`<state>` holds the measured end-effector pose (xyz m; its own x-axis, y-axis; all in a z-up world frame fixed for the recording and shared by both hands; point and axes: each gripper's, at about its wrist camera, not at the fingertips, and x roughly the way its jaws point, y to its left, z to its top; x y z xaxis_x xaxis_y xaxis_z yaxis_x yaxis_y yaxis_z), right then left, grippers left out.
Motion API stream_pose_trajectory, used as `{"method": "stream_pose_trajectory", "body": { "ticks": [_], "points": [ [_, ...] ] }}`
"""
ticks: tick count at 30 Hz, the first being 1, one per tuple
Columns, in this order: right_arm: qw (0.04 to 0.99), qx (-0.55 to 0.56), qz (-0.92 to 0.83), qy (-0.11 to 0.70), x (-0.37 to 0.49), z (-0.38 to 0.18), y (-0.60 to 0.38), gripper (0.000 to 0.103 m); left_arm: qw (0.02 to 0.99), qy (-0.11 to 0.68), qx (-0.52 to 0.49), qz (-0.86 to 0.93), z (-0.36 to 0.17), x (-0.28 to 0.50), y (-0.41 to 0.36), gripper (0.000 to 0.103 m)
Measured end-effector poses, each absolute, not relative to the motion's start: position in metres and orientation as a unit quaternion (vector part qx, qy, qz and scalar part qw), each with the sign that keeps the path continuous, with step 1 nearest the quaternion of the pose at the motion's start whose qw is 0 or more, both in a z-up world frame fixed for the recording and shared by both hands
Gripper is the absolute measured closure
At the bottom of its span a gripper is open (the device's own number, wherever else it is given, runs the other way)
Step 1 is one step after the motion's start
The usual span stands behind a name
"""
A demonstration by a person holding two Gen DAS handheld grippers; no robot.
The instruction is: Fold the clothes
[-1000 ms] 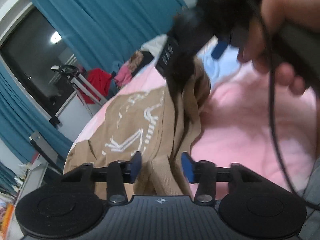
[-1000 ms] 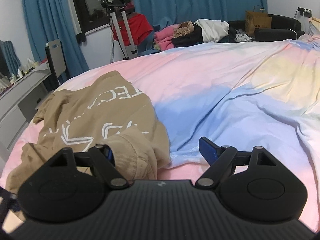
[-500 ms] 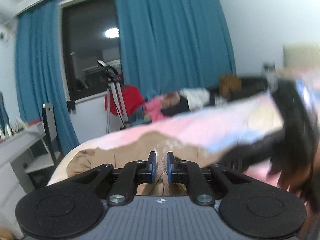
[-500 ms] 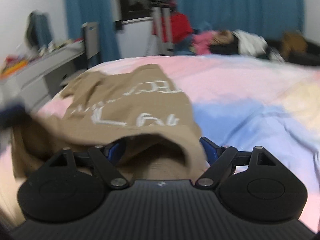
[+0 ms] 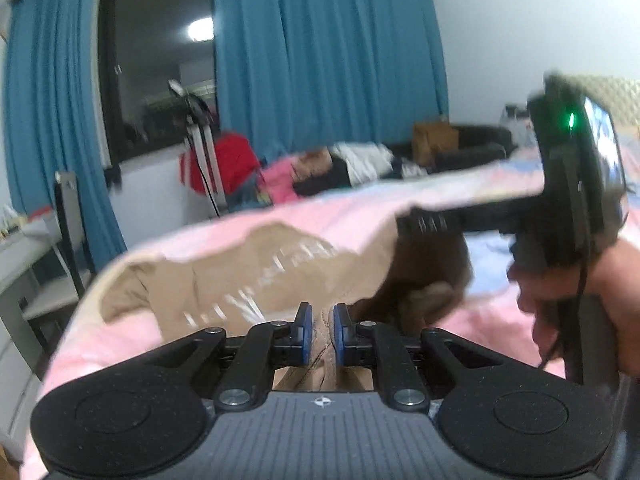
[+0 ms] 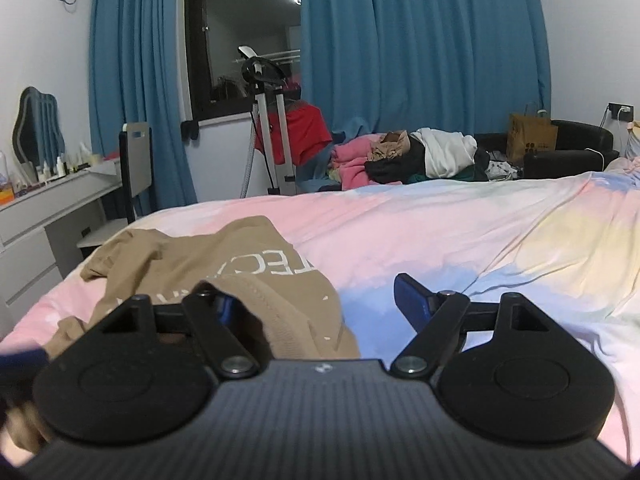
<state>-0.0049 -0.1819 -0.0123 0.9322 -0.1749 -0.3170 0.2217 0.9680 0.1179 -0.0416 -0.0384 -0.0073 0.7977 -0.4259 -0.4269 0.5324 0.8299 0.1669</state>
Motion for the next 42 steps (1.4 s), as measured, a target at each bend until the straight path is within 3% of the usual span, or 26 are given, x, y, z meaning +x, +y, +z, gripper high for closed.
{"method": "stream_pose_trajectory", "body": {
  "ticks": [1, 3, 5, 8, 15, 18, 25, 27, 34, 36, 42],
  "points": [
    [0.98, 0.078, -0.1, 0.153, -0.006, -0.012, -0.182, 0.025, 0.935, 0.198, 0.142, -0.256, -0.012, -0.039, -0.042, 0.081],
    [0.98, 0.081, -0.095, 0.154, -0.006, -0.013, -0.181, 0.025, 0.933, 0.207, 0.156, -0.251, -0.021, -0.034, -0.052, 0.059],
    [0.98, 0.082, -0.093, 0.155, -0.007, -0.014, -0.18, 0.025, 0.932, 0.21, 0.176, -0.237, -0.031, -0.035, -0.064, 0.046],
    [0.98, 0.088, -0.093, 0.152, -0.01, -0.013, -0.181, 0.025, 0.927, 0.21, 0.214, -0.226, -0.046, -0.035, -0.081, 0.039],
    [0.978, 0.096, -0.121, 0.138, -0.012, -0.014, -0.187, 0.025, 0.917, 0.26, 0.277, -0.119, -0.077, -0.013, -0.091, 0.035],
    [0.973, 0.087, -0.14, 0.158, -0.008, -0.02, -0.19, 0.025, 0.941, 0.252, 0.219, -0.054, -0.062, -0.007, -0.065, 0.035],
    [0.949, 0.015, -0.115, 0.292, 0.018, -0.052, -0.175, 0.026, 0.98, 0.18, 0.058, 0.064, -0.013, -0.006, 0.007, 0.033],
    [0.942, -0.016, -0.121, 0.311, 0.02, -0.06, -0.168, 0.026, 0.982, 0.172, 0.027, 0.075, -0.002, -0.005, 0.023, 0.024],
    [0.966, 0.039, -0.221, 0.125, -0.02, -0.02, -0.185, 0.026, 0.985, 0.164, 0.033, 0.043, 0.012, -0.01, 0.022, 0.02],
    [0.961, 0.038, -0.253, 0.103, -0.022, -0.013, -0.187, 0.025, 0.987, 0.148, 0.044, 0.039, 0.013, -0.014, 0.018, 0.012],
    [0.963, 0.025, -0.259, 0.066, -0.014, 0.045, -0.185, 0.024, 0.995, 0.078, 0.036, 0.056, 0.064, -0.015, 0.016, 0.011]
  ]
}}
